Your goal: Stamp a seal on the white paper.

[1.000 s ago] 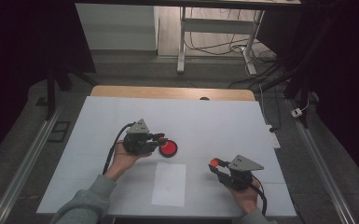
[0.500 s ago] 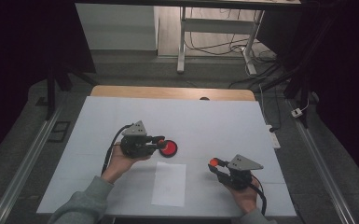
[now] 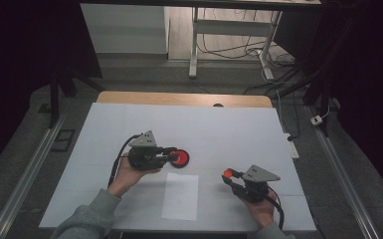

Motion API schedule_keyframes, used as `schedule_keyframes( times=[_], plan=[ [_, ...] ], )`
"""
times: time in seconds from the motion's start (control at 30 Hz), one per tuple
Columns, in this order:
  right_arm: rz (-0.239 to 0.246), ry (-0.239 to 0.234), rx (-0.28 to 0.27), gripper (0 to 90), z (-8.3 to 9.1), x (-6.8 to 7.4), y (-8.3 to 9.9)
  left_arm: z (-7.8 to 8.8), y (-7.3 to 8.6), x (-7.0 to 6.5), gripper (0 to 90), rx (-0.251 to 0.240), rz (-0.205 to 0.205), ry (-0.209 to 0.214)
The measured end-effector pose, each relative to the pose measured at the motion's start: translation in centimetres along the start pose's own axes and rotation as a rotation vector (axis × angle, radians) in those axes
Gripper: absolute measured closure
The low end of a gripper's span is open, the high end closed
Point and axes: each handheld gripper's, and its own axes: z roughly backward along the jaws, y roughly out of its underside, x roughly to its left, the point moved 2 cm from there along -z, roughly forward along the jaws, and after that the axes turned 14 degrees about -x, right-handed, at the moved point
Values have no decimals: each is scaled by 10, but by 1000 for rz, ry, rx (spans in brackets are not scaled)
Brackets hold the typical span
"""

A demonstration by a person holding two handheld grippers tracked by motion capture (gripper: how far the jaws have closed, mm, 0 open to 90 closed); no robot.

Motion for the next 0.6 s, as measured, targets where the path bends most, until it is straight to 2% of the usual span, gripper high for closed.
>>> schedule_keyframes(
  times=[0.6],
  plan=[
    [-3,-1,2,641,-1,0,0,6,4,-6,724,2,4,19]
  ],
)
